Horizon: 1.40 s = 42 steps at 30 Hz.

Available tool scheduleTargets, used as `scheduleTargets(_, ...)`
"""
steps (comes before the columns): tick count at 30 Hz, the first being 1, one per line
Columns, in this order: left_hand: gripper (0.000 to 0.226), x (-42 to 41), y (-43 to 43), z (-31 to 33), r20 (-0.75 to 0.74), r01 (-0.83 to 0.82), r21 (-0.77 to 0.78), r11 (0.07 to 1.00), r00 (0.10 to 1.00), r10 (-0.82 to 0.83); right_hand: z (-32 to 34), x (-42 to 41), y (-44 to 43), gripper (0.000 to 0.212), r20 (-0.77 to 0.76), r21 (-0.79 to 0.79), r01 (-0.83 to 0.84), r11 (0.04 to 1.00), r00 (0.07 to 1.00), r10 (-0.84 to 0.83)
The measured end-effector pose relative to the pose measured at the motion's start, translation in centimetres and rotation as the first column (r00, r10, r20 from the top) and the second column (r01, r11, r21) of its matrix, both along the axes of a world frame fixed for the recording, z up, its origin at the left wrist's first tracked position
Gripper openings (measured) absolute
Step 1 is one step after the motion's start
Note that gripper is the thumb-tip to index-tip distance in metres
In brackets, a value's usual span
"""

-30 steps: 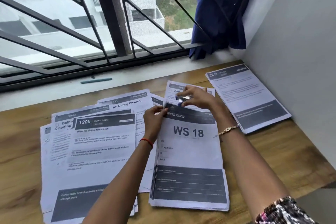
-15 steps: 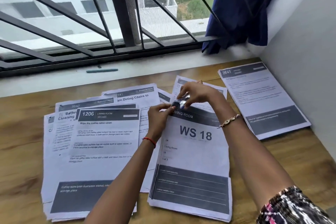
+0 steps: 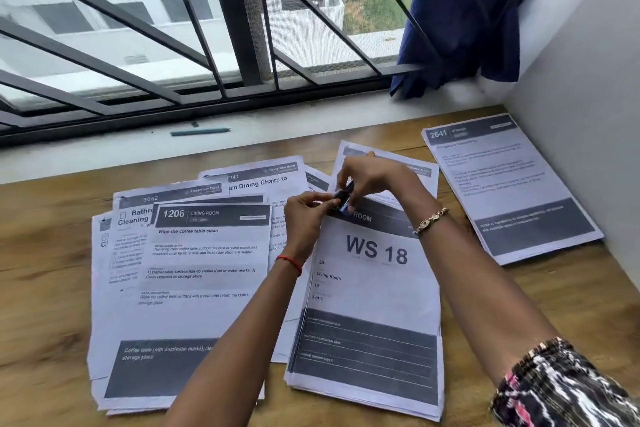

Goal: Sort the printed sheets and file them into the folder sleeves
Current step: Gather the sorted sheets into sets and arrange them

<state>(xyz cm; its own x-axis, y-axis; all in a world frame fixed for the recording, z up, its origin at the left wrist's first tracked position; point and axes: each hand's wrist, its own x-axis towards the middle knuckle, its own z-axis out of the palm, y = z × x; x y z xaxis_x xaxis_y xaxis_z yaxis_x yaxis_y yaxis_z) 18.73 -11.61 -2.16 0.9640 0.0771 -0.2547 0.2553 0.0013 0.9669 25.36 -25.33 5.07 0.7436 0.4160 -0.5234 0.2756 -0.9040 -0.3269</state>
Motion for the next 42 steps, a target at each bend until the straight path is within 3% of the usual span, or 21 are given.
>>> scheduleTargets(5,0.008,-0.1,0.3,-0.1,-0.029,0.054,-0.046,0.997,0.998,-0.055,0.0,0.0,0.4,0.037,-0.010,0.009,0.008,1.000,1.000,-0.008)
scheduleTargets(8,0.028,-0.2,0.3,-0.4,-0.070,0.153,0.005,0.988,0.986,-0.153,0.1,0.0,0.6,0.029,-0.003,-0.007,-0.019,1.000,1.000,0.019)
scheduleTargets(13,0.049,-0.4,-0.2,-0.5,-0.047,0.128,0.105,0.986,0.991,-0.124,-0.3,0.3,1.2,0.020,-0.017,-0.040,-0.064,0.997,0.998,0.063)
scheduleTargets(20,0.033,-0.7,-0.6,-0.2,0.071,0.110,0.203,0.973,0.989,-0.127,-0.5,0.2,1.1,0.026,-0.029,-0.006,-0.019,1.000,0.999,0.019)
scheduleTargets(29,0.030,-1.9,-1.1,-0.8,0.074,0.032,0.096,0.995,0.996,-0.039,-1.6,0.0,1.4,0.027,-0.058,0.021,0.008,1.000,0.998,-0.007)
scheduleTargets(34,0.034,-1.8,-0.3,-0.7,0.021,0.132,0.032,0.991,0.991,-0.133,-1.5,0.0,1.5,0.025,-0.065,-0.024,-0.032,0.999,0.997,0.030)
scheduleTargets(39,0.022,-1.7,0.1,-0.3,-0.011,0.253,0.076,0.965,0.968,-0.253,-1.1,-0.3,1.3,0.034,-0.056,-0.050,-0.046,0.998,0.997,0.043)
scheduleTargets(42,0.027,-1.8,0.2,-0.1,-0.037,0.296,0.075,0.952,0.955,-0.294,-1.0,-0.2,1.2,0.037,-0.069,-0.070,-0.067,0.995,0.996,0.062)
